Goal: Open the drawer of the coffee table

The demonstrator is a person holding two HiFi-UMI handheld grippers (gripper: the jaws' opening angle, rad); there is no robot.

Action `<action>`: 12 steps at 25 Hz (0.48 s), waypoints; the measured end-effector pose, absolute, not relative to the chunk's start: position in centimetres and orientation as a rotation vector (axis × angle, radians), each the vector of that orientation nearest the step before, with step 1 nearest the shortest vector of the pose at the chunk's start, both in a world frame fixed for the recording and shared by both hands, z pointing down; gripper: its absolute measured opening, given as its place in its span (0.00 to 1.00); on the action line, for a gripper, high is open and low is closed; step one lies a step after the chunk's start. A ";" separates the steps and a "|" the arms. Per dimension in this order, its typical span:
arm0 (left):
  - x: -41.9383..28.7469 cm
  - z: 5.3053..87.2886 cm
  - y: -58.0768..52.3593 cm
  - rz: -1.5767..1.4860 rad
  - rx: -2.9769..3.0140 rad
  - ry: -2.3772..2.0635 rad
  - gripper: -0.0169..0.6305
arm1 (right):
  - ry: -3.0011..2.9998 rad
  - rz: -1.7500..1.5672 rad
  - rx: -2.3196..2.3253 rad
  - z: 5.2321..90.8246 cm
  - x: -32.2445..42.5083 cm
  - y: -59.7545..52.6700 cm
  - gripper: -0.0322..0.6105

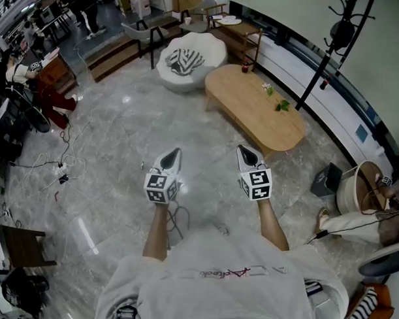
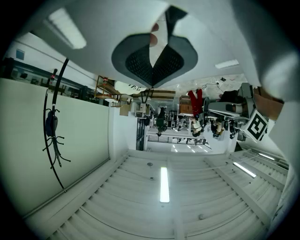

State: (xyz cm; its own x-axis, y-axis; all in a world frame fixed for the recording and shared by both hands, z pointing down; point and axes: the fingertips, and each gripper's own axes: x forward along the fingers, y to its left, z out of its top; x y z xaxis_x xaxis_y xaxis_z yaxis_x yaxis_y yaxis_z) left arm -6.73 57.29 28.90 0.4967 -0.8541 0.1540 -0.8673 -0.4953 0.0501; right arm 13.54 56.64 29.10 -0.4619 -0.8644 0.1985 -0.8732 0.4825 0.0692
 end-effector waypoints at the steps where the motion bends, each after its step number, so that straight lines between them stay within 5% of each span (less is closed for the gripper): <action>1: -6.7 28.9 57.3 0.164 2.614 -1.511 0.02 | -2.522 0.062 1.498 29.2 13.5 56.7 0.05; 12: -4.1 28.5 57.7 0.172 2.619 -1.528 0.02 | -2.558 0.035 1.462 29.0 15.0 56.7 0.06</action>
